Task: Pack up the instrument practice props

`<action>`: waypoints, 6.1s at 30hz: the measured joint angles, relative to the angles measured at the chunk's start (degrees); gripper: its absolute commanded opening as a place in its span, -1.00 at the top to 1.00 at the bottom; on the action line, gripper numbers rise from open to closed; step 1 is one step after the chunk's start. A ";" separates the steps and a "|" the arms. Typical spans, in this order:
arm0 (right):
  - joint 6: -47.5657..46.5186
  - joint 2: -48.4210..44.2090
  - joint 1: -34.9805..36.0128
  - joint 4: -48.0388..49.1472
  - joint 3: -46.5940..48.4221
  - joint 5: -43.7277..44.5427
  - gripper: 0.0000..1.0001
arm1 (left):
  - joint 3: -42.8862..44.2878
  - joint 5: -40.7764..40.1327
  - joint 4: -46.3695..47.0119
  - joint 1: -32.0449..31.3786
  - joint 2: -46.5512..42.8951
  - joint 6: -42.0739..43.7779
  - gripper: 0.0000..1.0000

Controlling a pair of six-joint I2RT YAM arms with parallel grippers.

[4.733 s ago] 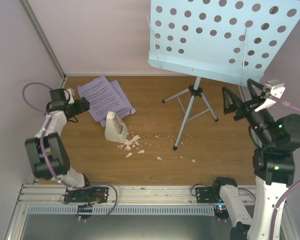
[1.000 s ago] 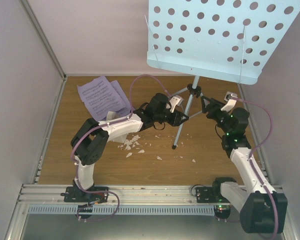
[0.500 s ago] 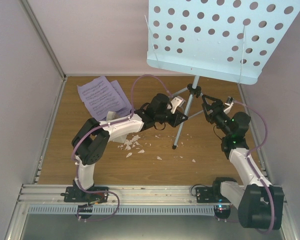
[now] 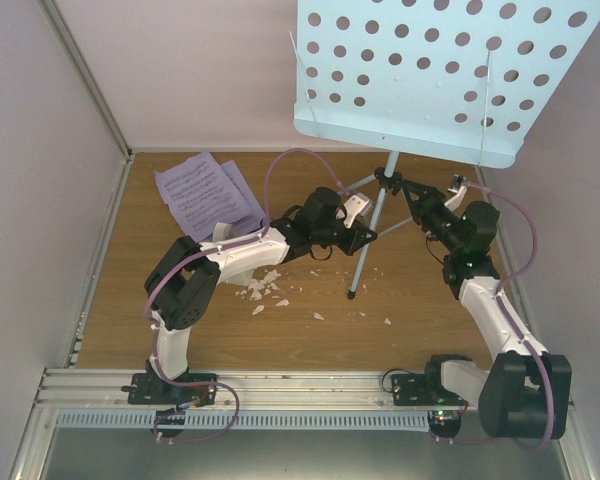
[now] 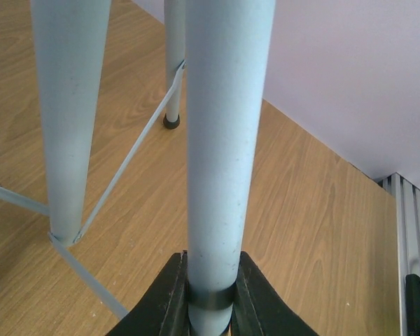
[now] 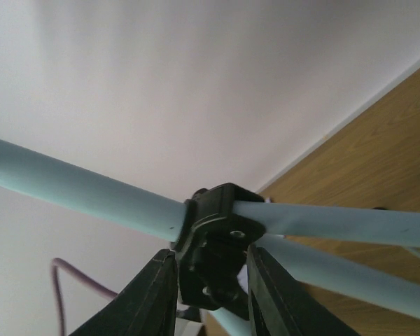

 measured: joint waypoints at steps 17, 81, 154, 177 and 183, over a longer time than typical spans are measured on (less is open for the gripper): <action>-19.69 2.34 1.22 -5.42 3.30 0.55 0.65 | 0.46 -0.20 -0.92 -0.04 0.00 0.35 1.00; -6.45 -22.43 7.54 -1.95 -20.52 21.73 -0.63 | 0.52 -4.46 -5.95 -0.79 -2.10 0.44 1.00; -10.82 -2.56 -10.32 11.87 -4.44 -0.83 -0.43 | -0.04 1.18 -2.99 3.15 -4.74 -3.45 0.09; -25.24 23.32 -4.04 25.99 19.26 -37.46 0.11 | 3.74 9.33 -0.79 3.48 -0.55 -0.63 0.67; -27.98 24.83 -3.28 25.42 21.94 -37.64 0.41 | 4.61 9.55 -1.27 3.48 -0.02 1.01 1.00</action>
